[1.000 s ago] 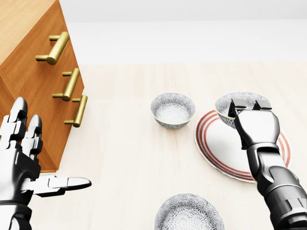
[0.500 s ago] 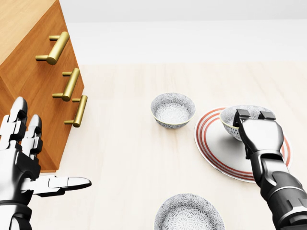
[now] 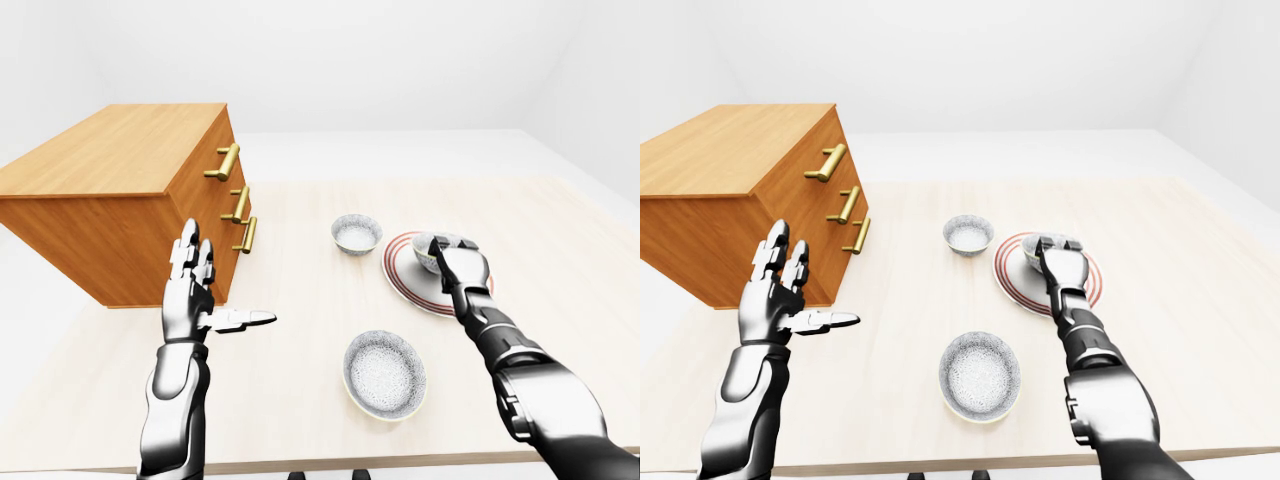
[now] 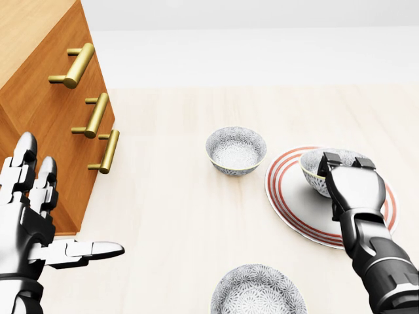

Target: Put the bowl in the middle on the plate.

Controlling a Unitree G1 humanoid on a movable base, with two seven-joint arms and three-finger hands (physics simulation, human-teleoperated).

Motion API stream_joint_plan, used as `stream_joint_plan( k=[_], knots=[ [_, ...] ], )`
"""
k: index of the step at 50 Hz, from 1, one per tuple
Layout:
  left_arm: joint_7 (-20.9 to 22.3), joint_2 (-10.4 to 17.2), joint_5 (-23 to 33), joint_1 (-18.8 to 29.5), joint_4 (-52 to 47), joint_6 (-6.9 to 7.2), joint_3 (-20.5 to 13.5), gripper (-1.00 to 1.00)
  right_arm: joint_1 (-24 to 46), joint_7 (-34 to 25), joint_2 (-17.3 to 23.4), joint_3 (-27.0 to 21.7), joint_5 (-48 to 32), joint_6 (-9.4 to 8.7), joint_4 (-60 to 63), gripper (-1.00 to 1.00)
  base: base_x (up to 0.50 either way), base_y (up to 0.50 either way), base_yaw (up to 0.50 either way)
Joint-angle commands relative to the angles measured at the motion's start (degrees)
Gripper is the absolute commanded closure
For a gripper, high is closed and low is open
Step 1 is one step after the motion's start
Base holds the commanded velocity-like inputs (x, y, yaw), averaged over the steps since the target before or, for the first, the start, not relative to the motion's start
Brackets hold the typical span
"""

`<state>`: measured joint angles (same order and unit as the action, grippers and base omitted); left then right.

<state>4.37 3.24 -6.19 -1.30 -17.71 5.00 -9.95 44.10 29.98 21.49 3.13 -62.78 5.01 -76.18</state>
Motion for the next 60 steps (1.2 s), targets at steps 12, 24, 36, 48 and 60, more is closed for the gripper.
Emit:
stream_joint_plan(
  k=[12, 24, 36, 48, 60],
  knots=[
    [0.1, -0.1, 0.1, -0.2, 0.3, 0.0, 0.0, -1.0, -0.5, 0.0, 0.0, -0.3, -1.1, -0.01, 0.6, 0.84, 0.0, 0.0, 0.0],
    [0.1, -0.1, 0.2, -0.3, 0.3, 0.0, 0.1, -1.0, -0.8, 0.0, 0.0, -0.2, -0.9, -0.01, 0.8, -0.18, 0.0, 0.0, 0.0],
    [0.1, -0.1, 0.2, -0.3, 0.4, 0.0, 0.1, -1.0, -0.9, 0.0, 0.0, -0.2, -0.9, -0.01, 0.8, -1.0, 0.0, 0.0, 0.0],
    [0.1, 0.0, 0.1, -0.2, 0.3, 0.0, 0.0, -1.0, -0.6, 0.0, 0.1, -0.2, -0.8, -0.01, 1.1, -1.0, 0.0, 0.0, 0.0],
    [0.0, 0.0, 0.1, -0.1, -0.1, 0.0, 0.0, -1.0, 0.1, 0.0, 0.3, -0.4, -0.4, -0.01, 1.7, -1.0, 0.0, 0.0, 0.0]
  ],
)
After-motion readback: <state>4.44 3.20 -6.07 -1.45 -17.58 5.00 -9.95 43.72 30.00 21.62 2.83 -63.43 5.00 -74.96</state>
